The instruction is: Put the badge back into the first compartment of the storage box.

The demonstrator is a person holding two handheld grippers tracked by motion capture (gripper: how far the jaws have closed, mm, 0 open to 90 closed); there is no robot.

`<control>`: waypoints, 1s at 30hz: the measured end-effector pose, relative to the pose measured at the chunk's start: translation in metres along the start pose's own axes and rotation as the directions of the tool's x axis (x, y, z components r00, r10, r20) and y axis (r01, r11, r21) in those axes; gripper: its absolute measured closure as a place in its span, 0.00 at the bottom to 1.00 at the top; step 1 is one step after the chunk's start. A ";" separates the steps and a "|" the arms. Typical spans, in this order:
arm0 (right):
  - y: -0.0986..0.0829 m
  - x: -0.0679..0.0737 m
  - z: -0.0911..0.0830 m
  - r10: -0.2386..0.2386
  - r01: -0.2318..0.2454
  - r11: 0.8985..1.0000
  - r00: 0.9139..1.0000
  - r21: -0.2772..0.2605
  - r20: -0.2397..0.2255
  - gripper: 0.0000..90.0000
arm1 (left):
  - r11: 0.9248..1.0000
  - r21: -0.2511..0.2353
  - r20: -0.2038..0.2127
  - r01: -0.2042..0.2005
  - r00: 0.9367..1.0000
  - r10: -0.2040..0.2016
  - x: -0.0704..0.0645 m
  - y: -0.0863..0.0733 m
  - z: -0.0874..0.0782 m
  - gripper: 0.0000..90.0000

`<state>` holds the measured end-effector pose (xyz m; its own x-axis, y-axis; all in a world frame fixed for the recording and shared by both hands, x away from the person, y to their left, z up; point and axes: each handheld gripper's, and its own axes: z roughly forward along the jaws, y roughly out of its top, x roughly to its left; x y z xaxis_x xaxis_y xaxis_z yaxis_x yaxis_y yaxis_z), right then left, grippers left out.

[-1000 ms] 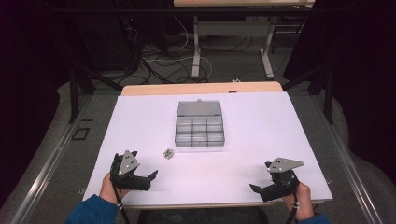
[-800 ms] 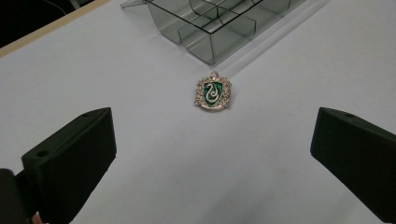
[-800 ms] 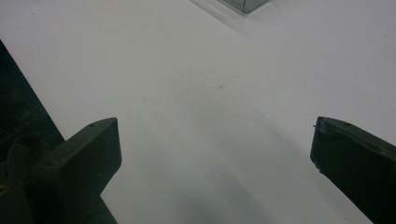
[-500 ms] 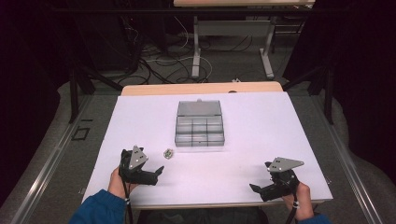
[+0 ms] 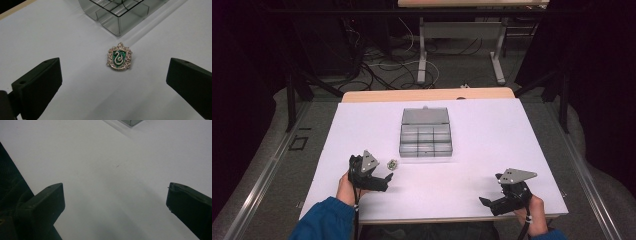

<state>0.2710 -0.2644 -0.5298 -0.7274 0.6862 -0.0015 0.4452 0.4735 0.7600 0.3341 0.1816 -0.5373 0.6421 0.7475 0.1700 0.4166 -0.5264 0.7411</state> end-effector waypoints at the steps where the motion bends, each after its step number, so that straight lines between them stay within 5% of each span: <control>1: 0.000 0.000 0.000 0.000 0.000 1.000 1.000 0.000 0.000 0.02 | 1.000 0.000 0.000 0.000 1.000 0.000 0.000 0.000 0.000 0.00; 14: 0.000 -0.001 0.000 -0.001 0.001 1.000 1.000 0.003 0.001 0.02 | 0.999 0.043 -0.030 -0.033 0.999 0.034 -0.005 0.007 0.016 0.03; 26: 0.000 -0.001 0.000 -0.001 0.001 1.000 1.000 0.002 0.000 0.02 | 0.995 0.047 -0.029 -0.087 0.996 0.088 -0.011 0.013 0.026 0.24; 30: 0.000 -0.001 0.000 -0.003 0.003 1.000 1.000 0.004 0.000 0.02 | 0.996 0.050 -0.011 -0.076 0.997 0.077 -0.013 0.013 0.030 0.33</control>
<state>0.2718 -0.2651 -0.5298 -0.7291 0.6844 -0.0039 0.4448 0.4782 0.7573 0.3510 0.1529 -0.5490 0.6653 0.7091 0.2336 0.3980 -0.6016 0.6926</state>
